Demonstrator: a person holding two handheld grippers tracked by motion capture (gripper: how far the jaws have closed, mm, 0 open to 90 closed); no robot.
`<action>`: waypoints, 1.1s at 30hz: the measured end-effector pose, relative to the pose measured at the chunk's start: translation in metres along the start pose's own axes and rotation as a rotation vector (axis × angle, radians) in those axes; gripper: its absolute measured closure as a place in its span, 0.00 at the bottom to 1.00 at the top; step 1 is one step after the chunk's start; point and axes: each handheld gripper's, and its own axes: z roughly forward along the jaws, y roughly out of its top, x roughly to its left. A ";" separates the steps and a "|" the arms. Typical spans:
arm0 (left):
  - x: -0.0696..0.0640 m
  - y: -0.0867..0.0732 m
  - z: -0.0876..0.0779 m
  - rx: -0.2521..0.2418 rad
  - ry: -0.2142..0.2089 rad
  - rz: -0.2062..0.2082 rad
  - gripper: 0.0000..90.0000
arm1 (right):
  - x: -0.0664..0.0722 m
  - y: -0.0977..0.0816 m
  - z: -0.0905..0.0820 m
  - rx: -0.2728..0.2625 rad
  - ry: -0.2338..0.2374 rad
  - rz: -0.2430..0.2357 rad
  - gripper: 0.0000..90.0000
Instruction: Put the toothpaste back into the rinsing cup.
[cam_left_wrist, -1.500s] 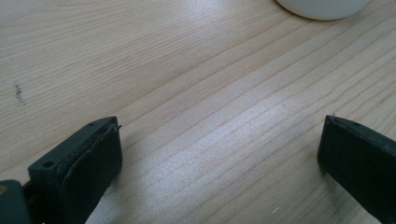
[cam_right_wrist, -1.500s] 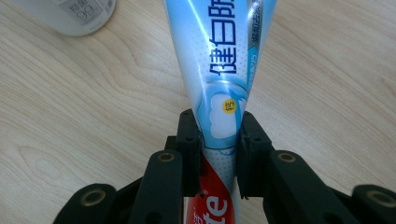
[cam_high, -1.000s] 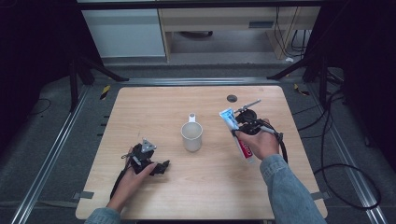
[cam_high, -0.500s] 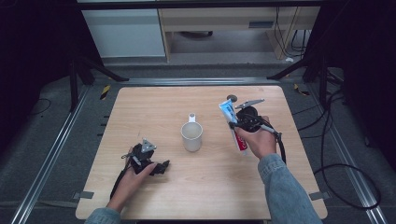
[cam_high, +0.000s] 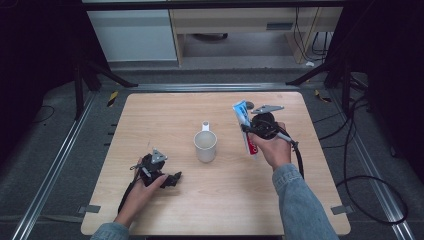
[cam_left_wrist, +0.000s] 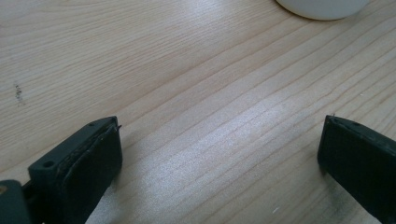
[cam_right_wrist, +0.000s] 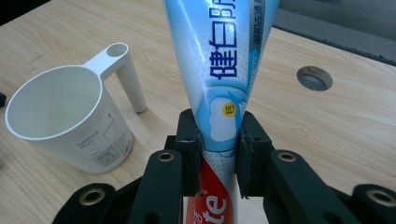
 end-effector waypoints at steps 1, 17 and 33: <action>0.000 0.000 0.000 0.000 0.000 0.000 0.00 | 0.000 0.000 0.001 -0.006 -0.002 -0.004 0.82; 0.000 0.000 0.000 0.000 0.000 0.000 0.00 | 0.008 0.007 0.011 -0.113 -0.001 0.023 0.82; 0.000 0.000 0.000 0.000 0.000 0.000 0.00 | 0.013 0.009 0.020 -0.185 0.002 0.020 0.82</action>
